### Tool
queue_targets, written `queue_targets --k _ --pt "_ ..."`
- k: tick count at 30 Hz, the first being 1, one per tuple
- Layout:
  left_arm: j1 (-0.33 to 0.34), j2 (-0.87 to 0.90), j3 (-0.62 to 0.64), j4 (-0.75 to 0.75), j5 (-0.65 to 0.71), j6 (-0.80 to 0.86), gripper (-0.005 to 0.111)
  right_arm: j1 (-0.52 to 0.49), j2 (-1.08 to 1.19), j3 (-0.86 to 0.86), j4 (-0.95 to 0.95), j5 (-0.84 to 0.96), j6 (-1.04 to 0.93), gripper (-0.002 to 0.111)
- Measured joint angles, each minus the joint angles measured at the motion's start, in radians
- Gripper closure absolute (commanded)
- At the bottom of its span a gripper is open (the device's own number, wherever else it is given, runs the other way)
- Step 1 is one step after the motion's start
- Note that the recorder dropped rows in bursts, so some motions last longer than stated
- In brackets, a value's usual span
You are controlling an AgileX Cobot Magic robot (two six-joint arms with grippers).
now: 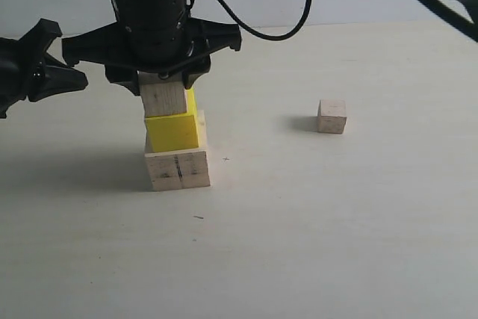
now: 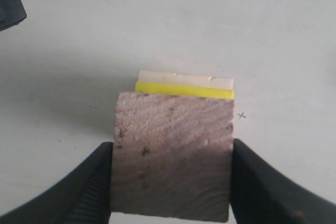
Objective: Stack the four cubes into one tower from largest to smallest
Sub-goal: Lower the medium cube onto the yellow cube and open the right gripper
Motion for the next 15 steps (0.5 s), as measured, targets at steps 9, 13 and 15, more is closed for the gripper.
queue_targets --k 9,13,15 --pt "0.0 0.0 0.0 -0.008 0.0 0.002 0.107 0.0 -0.016 0.056 -0.018 -0.054 -0.002 0.108" --pt "0.0 0.0 0.0 -0.01 0.0 0.002 0.107 0.0 -0.016 0.059 -0.018 -0.058 -0.008 0.108" --pt "0.0 0.0 0.0 -0.01 0.0 0.002 0.107 0.0 -0.016 0.059 -0.02 -0.058 -0.016 0.105"
